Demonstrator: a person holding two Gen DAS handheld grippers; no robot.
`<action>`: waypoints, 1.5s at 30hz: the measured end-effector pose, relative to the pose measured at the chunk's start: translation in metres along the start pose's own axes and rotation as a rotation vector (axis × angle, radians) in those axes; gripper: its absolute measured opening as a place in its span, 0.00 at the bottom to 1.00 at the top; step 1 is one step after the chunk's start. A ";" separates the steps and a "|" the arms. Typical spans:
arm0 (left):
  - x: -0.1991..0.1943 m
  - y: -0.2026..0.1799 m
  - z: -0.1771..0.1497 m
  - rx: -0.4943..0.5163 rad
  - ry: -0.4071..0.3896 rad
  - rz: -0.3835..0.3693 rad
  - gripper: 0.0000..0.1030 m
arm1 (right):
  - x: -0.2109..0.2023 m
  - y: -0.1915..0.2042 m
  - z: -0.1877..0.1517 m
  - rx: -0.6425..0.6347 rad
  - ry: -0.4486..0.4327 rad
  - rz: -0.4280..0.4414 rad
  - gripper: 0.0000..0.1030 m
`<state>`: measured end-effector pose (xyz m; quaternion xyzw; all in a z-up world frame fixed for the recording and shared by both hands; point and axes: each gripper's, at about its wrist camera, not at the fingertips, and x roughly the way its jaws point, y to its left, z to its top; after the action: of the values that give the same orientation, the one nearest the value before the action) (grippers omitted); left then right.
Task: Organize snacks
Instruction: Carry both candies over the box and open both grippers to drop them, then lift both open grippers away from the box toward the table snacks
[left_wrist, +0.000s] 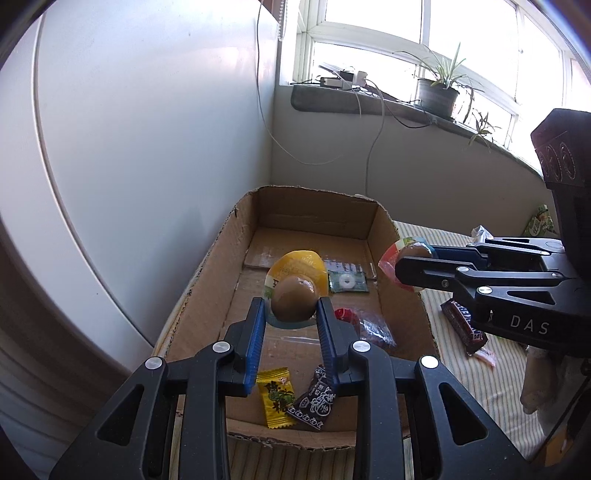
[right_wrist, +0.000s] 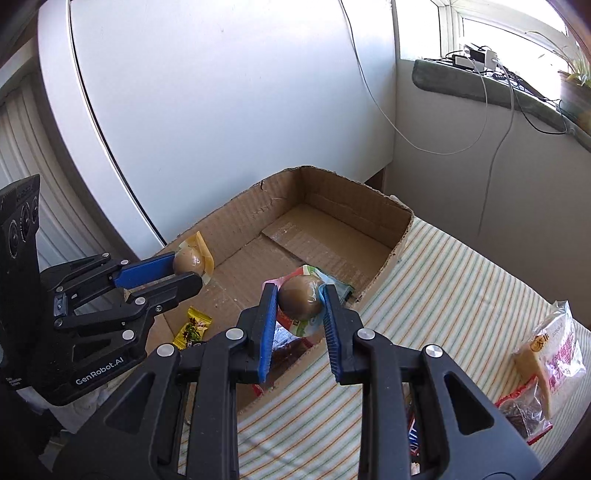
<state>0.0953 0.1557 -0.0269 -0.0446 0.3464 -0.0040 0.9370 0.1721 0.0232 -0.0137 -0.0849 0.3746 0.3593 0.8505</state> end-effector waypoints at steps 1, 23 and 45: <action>0.000 0.001 0.000 -0.004 0.001 0.002 0.26 | 0.003 0.001 0.001 0.000 0.003 0.002 0.24; -0.004 0.005 -0.003 -0.007 -0.008 0.049 0.50 | -0.004 0.003 0.003 -0.025 -0.033 -0.029 0.75; -0.028 -0.043 -0.003 0.033 -0.059 -0.036 0.50 | -0.076 -0.051 -0.032 0.022 -0.089 -0.130 0.79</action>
<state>0.0732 0.1138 -0.0074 -0.0356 0.3176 -0.0253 0.9472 0.1527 -0.0687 0.0106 -0.0837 0.3340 0.3025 0.8888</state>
